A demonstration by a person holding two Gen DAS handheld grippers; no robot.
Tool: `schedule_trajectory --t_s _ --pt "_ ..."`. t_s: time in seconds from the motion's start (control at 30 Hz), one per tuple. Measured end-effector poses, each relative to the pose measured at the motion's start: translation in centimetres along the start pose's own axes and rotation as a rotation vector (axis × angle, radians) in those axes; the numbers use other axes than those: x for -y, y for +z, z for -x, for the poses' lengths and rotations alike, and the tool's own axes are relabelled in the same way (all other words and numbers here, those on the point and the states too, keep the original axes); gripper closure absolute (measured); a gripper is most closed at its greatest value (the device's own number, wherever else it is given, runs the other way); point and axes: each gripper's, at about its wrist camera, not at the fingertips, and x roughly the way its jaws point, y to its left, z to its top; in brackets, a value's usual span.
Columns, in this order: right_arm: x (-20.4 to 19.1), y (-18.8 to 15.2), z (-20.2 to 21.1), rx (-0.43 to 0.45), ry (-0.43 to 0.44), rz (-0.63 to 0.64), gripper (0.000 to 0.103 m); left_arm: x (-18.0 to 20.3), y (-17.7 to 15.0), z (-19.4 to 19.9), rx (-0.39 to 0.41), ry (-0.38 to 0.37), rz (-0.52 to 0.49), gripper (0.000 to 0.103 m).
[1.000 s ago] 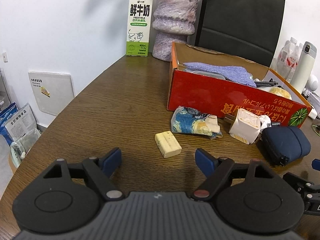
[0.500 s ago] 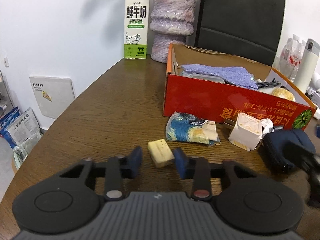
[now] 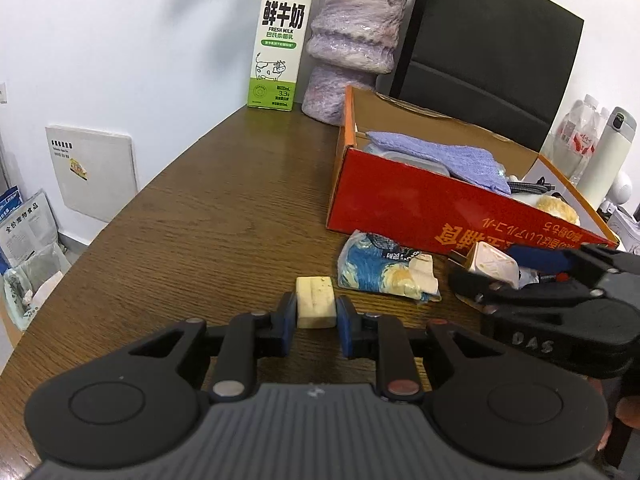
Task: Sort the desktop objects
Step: 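Grasp the yellow soap bar with the left tool while the right tool grasps the white cube charger, then carry the soap bar and cube charger toward the box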
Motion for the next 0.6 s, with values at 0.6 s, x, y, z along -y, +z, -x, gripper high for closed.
schedule_trajectory --t_s 0.6 --pt "0.7 -0.2 4.3 0.123 0.023 -0.11 0.048 -0.2 0.0 1.9 0.083 -0.038 -0.002 0.081"
